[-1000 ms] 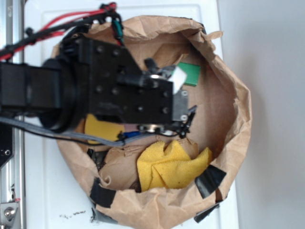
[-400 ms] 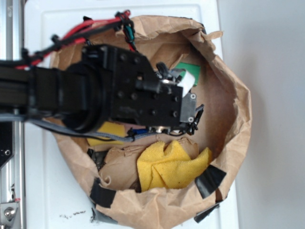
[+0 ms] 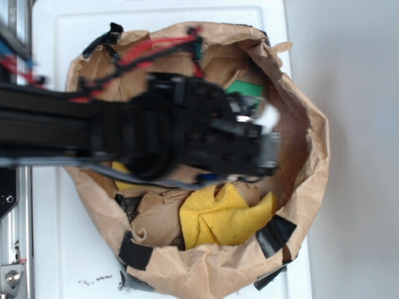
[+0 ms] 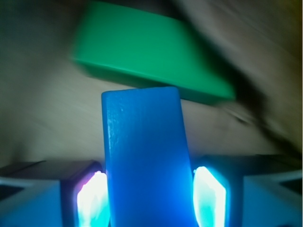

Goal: Grab the blue block.

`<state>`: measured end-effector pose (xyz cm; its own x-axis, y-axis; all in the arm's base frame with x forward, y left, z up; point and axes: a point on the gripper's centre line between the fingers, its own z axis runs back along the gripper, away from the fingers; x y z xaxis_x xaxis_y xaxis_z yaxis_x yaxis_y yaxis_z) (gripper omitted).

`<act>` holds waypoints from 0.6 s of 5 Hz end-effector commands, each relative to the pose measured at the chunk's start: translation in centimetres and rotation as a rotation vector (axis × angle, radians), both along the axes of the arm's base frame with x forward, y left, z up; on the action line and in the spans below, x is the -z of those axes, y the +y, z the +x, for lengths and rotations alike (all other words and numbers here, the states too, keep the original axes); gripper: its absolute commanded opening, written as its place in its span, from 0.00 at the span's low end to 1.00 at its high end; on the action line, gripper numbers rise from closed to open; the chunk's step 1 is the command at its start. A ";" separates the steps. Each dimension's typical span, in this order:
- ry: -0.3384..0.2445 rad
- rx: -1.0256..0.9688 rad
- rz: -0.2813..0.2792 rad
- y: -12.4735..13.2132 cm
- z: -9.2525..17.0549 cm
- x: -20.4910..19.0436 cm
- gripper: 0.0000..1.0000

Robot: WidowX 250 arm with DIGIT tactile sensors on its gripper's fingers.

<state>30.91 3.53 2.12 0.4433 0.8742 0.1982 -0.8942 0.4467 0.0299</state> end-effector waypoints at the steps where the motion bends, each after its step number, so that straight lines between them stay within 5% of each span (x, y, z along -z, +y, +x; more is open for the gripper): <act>1: -0.011 0.047 -0.125 -0.4 -0.7 -5.1 0.00; 3: 0.003 0.082 -0.211 -0.5 -3.1 -9.8 0.00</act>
<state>27.67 1.55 10.19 0.5225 0.8520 -0.0336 -0.8526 0.5224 -0.0113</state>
